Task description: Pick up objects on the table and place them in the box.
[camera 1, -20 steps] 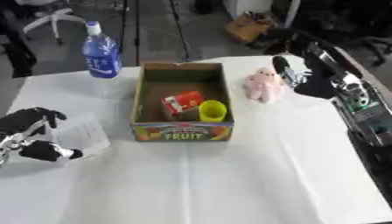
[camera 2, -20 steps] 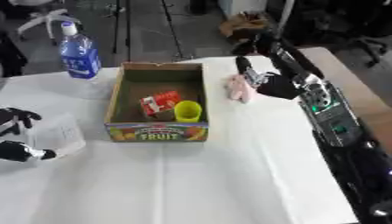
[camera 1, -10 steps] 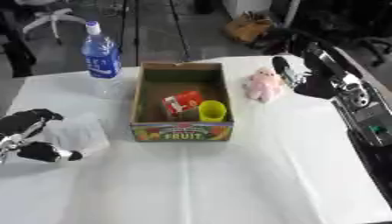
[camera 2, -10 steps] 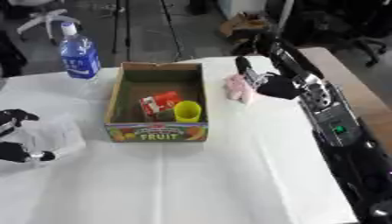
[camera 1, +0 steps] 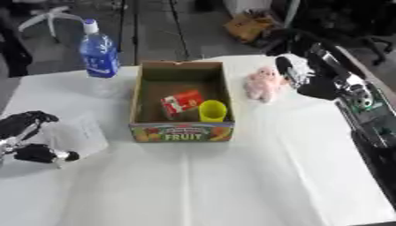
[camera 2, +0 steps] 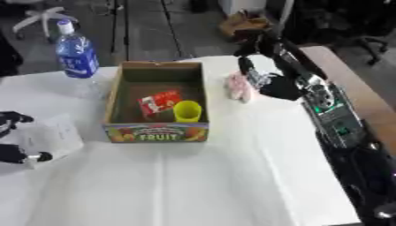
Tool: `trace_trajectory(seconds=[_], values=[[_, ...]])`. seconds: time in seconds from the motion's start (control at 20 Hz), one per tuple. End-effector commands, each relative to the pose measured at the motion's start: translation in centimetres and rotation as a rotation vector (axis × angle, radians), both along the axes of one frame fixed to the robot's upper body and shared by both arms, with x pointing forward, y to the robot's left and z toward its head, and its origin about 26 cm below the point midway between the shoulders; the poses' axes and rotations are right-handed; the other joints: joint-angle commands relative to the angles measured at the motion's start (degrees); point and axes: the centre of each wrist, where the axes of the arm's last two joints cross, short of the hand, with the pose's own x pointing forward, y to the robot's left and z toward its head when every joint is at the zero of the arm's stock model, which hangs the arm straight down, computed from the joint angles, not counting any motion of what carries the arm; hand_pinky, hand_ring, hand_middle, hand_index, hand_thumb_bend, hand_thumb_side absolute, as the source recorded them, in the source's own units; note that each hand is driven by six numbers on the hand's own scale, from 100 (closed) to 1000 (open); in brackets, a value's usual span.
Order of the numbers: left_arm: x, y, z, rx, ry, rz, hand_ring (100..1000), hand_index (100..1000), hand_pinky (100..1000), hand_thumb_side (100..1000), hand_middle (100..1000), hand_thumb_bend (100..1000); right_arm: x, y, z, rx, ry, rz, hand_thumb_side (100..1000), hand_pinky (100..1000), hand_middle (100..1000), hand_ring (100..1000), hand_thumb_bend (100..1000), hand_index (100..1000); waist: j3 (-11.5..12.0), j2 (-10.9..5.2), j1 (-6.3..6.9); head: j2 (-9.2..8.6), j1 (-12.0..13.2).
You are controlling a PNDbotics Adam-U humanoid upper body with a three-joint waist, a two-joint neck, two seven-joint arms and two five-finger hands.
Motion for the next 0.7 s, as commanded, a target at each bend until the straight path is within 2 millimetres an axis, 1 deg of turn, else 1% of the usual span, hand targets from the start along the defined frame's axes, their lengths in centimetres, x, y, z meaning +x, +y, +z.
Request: trace_trajectory(seconds=[0.05,0.7], values=[[0.47,0.18,1.59,-0.016,-0.075,0.009,800,914,768,636,841,1000,0.05,0.07,1.26,-0.016,-0.035,0.01,488,762,826,727,165,926,-0.1,-0.58,-0.12,-0.6,0.1],[0.66,0.24,0.71,-0.077,-0.096,0.01,776,906,754,644,818,992,0.14,0.28,1.42,-0.021,-0.043,0.02,497,762,826,726,155,927,-0.8,0.42,-0.32,-1.18,0.2]])
